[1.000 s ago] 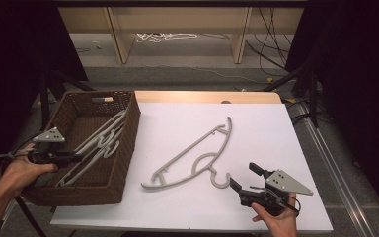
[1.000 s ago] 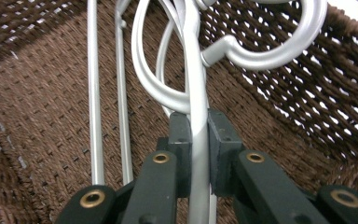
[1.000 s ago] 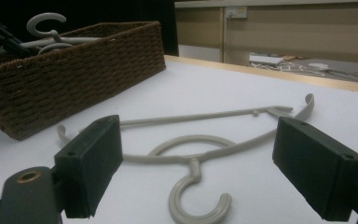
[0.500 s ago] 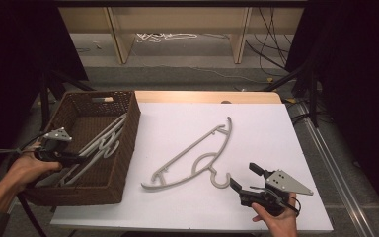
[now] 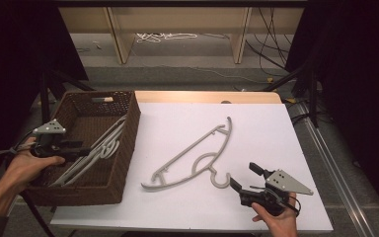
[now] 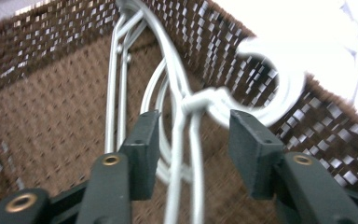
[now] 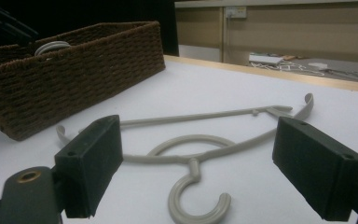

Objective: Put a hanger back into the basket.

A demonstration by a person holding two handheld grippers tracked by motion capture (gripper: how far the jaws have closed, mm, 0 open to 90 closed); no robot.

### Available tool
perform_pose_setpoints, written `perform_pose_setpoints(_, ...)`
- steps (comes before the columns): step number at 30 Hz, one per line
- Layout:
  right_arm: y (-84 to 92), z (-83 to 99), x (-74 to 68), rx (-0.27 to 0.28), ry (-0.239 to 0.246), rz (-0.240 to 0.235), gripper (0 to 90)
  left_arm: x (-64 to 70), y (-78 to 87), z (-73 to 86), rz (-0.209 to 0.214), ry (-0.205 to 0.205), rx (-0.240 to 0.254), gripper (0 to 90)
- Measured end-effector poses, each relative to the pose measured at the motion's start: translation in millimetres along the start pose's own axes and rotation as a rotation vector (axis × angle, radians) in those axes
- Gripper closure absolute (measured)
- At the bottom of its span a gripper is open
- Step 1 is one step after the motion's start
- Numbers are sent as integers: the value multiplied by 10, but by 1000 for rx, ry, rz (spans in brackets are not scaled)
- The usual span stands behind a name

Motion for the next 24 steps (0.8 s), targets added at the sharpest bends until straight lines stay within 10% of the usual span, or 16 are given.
perform_pose_setpoints(9,12,-5,6,-4,2,5,168,384,-36,-410,-18,93,202,344)
perform_pose_setpoints(24,20,-11,4,-1,10,8,167,1377,-301,-832,109,75,393,224)
Point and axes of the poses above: each handheld gripper's, and its own axes: y roughly backward along the jaws, z roughly out of its underside, x roughly to its right, the point moved 8 cm from there along -y, roughly forward along the jaws, and after that the axes turned 7 degrees about x, right-handed, at the moved point
